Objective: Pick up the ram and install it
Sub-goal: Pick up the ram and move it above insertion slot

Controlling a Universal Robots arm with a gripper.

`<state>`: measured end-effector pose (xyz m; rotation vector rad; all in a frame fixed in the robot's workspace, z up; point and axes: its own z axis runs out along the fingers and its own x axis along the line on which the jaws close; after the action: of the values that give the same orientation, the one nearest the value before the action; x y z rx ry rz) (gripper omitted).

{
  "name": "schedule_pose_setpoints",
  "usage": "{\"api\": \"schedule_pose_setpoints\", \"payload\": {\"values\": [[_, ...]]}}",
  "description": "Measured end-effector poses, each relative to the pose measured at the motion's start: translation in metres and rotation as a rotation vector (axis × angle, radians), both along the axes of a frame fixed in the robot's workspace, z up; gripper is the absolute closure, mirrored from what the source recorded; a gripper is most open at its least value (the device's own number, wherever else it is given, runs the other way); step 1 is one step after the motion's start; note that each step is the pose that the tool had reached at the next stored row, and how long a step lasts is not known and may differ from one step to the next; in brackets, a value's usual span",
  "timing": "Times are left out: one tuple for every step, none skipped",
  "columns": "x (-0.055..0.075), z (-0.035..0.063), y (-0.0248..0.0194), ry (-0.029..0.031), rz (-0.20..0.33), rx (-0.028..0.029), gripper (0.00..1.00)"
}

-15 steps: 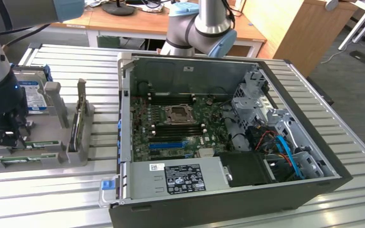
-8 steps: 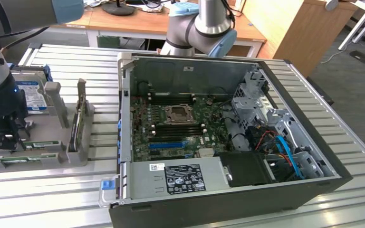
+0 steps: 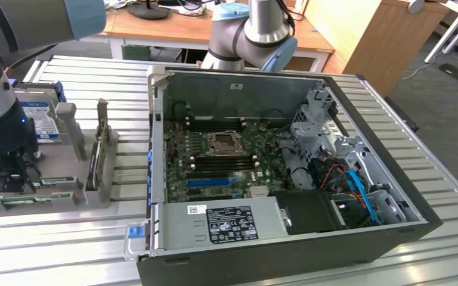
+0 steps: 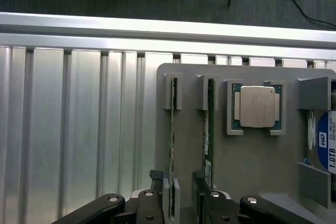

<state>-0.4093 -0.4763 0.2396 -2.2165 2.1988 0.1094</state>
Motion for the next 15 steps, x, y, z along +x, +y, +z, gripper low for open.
{"api": "schedule_pose_setpoints", "payload": {"values": [[-0.0001,-0.0013,0.0000,-0.0011,0.000,0.0000,0.64],[-0.0001,-0.0027,0.0001,-0.0024,0.000,0.0000,0.64],[-0.0001,-0.0038,0.0000,-0.0035,0.000,0.0000,0.64],[-0.0001,-0.0040,0.0000,-0.0034,0.000,-0.0001,0.64],[-0.0001,-0.0040,0.0000,-0.0034,0.000,-0.0002,0.64],[-0.0001,-0.0040,0.0000,-0.0033,0.000,-0.0002,0.64],[-0.0001,-0.0041,0.0000,-0.0035,0.000,-0.0001,0.64],[-0.0002,-0.0044,-0.0007,-0.0037,0.000,0.0001,0.64],[-0.0003,-0.0044,-0.0018,-0.0037,0.000,0.0002,0.64],[-0.0003,-0.0043,-0.0029,-0.0036,0.000,0.0003,0.64],[-0.0003,-0.0044,-0.0033,-0.0036,0.000,0.0003,0.64],[-0.0003,-0.0044,-0.0033,-0.0036,0.000,0.0004,0.64],[-0.0003,-0.0045,-0.0033,-0.0037,0.000,0.0004,0.64],[-0.0003,-0.0053,-0.0033,-0.0042,0.000,0.0006,0.64],[-0.0003,-0.0064,-0.0034,-0.0052,0.000,0.0005,0.64]]}}
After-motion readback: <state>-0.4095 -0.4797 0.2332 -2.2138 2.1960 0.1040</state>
